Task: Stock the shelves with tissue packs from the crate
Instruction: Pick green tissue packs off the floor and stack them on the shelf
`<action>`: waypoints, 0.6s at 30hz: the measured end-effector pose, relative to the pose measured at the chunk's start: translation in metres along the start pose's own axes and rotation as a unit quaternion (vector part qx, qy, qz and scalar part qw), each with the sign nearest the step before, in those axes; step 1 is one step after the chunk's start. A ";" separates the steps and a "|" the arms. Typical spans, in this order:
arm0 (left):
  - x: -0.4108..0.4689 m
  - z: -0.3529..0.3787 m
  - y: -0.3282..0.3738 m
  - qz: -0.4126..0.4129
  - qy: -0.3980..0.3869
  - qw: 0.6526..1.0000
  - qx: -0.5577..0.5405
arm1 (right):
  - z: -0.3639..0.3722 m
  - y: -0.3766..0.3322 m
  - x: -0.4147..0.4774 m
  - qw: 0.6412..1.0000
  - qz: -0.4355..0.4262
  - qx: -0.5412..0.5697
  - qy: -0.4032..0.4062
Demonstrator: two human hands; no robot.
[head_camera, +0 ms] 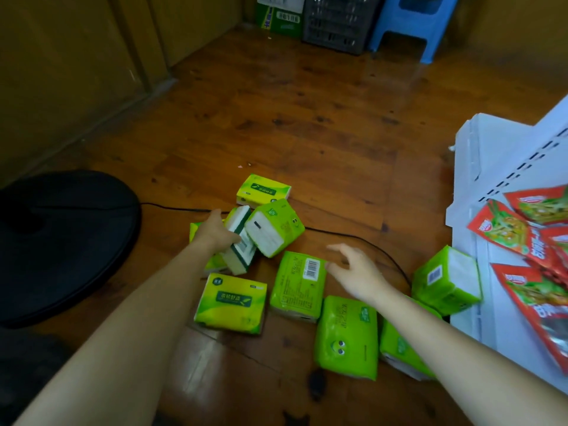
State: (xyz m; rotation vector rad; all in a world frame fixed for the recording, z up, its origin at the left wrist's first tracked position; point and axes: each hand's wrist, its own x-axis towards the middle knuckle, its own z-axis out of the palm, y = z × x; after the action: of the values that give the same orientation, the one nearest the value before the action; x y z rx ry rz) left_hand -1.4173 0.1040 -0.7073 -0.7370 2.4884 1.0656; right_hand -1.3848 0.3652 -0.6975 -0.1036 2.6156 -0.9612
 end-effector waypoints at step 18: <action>-0.050 0.020 0.067 0.446 0.114 0.887 0.010 | -0.043 -0.038 -0.011 0.888 0.086 0.445 0.076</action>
State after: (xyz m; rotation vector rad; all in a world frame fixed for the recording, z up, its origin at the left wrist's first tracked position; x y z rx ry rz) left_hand -1.4136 0.1740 -0.6584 0.4064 3.1057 1.2526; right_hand -1.3912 0.3646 -0.6400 0.4369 1.9900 -2.0328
